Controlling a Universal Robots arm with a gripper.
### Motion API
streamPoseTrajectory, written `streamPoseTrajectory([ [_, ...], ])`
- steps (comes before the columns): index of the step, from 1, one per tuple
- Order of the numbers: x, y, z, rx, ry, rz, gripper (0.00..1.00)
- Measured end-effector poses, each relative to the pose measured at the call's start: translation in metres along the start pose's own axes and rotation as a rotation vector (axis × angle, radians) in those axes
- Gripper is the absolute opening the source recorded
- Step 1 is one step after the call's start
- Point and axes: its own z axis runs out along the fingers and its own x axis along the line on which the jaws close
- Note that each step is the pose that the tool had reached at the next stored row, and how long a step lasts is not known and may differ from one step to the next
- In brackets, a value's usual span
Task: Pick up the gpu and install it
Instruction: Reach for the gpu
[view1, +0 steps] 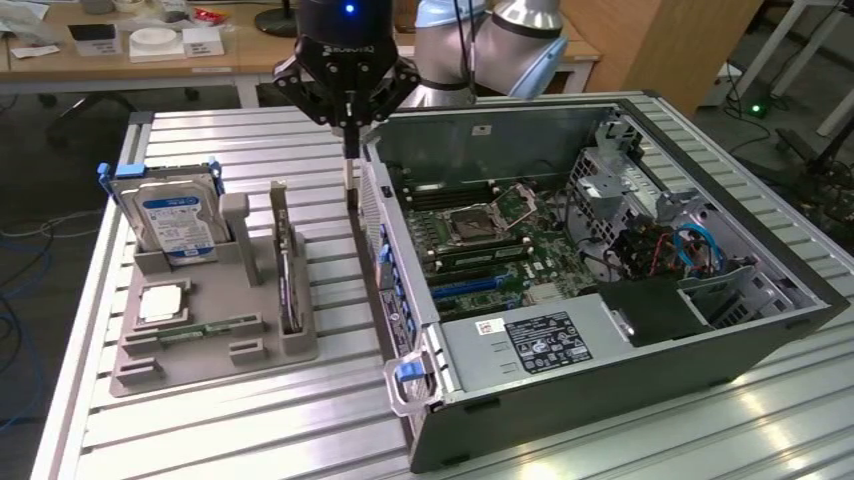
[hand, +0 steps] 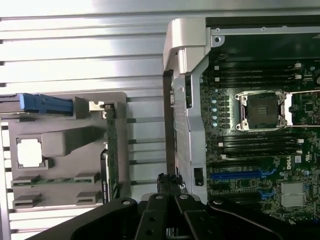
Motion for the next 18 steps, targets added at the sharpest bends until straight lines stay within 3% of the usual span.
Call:
streamPoseTrajectory([
  [18,0.068,-0.0051,-0.0009,0.0,0.0,0.0,0.11],
])
